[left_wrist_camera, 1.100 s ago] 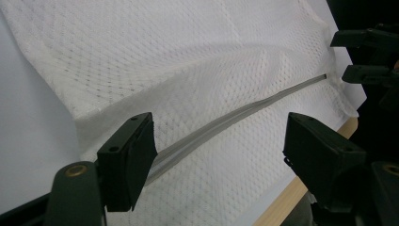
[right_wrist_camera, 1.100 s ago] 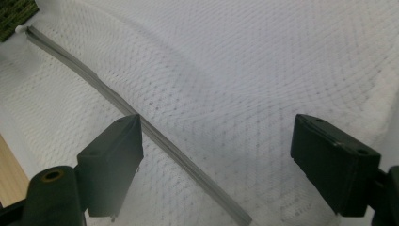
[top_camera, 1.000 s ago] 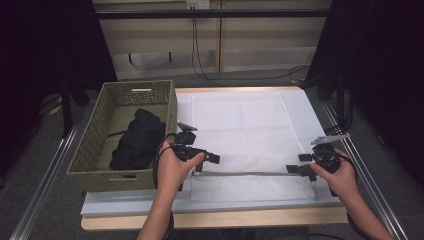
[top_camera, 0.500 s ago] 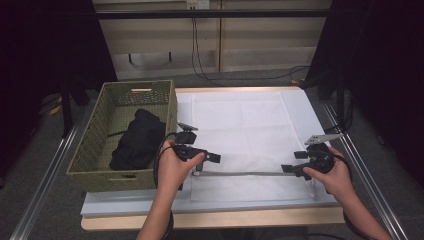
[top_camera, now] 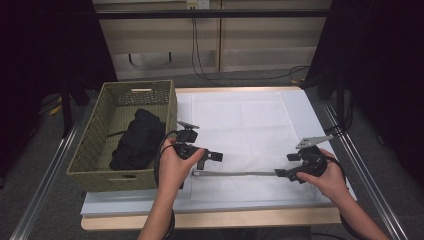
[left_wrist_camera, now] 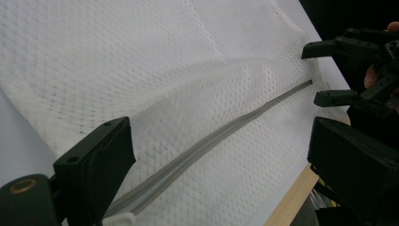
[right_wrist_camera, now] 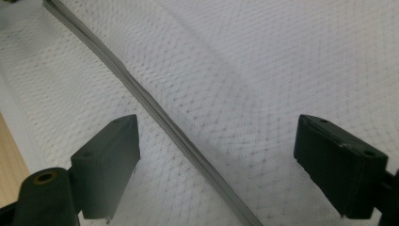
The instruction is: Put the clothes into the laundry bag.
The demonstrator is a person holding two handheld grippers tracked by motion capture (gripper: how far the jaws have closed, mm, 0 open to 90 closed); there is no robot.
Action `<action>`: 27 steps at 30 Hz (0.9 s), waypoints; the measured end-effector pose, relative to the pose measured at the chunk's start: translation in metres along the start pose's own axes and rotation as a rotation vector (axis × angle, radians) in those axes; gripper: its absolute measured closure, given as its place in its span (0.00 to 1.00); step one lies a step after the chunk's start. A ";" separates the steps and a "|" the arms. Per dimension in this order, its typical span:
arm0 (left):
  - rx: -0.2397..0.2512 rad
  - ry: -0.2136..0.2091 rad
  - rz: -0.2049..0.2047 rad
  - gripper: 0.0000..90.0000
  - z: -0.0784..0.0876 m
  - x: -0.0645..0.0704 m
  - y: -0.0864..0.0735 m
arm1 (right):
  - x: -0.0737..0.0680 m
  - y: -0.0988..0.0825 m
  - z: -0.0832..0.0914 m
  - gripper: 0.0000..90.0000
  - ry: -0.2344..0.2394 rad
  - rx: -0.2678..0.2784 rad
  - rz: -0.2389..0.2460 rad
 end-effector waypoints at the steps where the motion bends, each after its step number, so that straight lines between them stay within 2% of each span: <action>1: 0.005 0.000 0.008 0.09 -0.001 0.000 0.000 | 0.000 0.000 -0.001 0.17 0.003 0.003 0.009; 4: -0.003 -0.005 -0.013 0.09 -0.004 0.001 0.000 | -0.003 0.004 -0.004 0.18 0.015 0.015 0.019; 7: -0.007 -0.014 -0.013 0.09 -0.004 0.003 0.000 | -0.006 0.008 -0.007 0.18 0.010 -0.001 0.028; 9: -0.009 -0.011 -0.027 0.08 -0.002 0.002 0.000 | -0.009 0.011 -0.009 0.18 0.014 -0.008 0.035; 11: -0.002 -0.010 -0.017 0.08 -0.001 0.001 0.000 | -0.012 0.014 -0.012 0.19 0.020 -0.007 0.043; 12: 0.013 -0.019 0.005 0.08 -0.001 0.003 0.000 | -0.013 0.015 -0.013 0.19 0.024 -0.011 0.040; 13: 0.001 -0.012 -0.020 0.08 0.000 0.000 0.000 | -0.014 0.016 -0.014 0.19 0.019 -0.019 0.034; 20: 0.003 -0.013 -0.013 0.08 0.000 0.000 0.000 | -0.022 0.023 -0.025 0.21 0.031 -0.022 0.058; 22: -0.003 -0.004 -0.024 0.08 0.000 0.001 0.000 | -0.024 0.025 -0.027 0.21 0.042 -0.013 0.062; 23: 0.010 -0.010 -0.007 0.08 -0.001 0.002 0.000 | -0.024 0.026 -0.028 0.21 0.032 -0.017 0.067; 25: 0.009 -0.016 -0.001 0.08 -0.001 0.003 0.000 | -0.024 0.028 -0.029 0.21 0.042 -0.007 0.077; 26: 0.005 -0.012 -0.002 0.08 -0.002 0.002 0.000 | -0.025 0.029 -0.028 0.21 0.035 -0.013 0.078; 27: -0.011 -0.006 -0.021 0.08 -0.002 0.001 0.000 | -0.025 0.030 -0.029 0.22 0.040 -0.010 0.080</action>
Point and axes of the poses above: each handheld gripper's, and its own axes: z roughly backward along the jaws, y roughly out of its top, x roughly to its right, the point moved 3 cm from there along -z, roughly forward along the jaws, and after that the axes turned 9 degrees about -x, right-handed, at the moved point
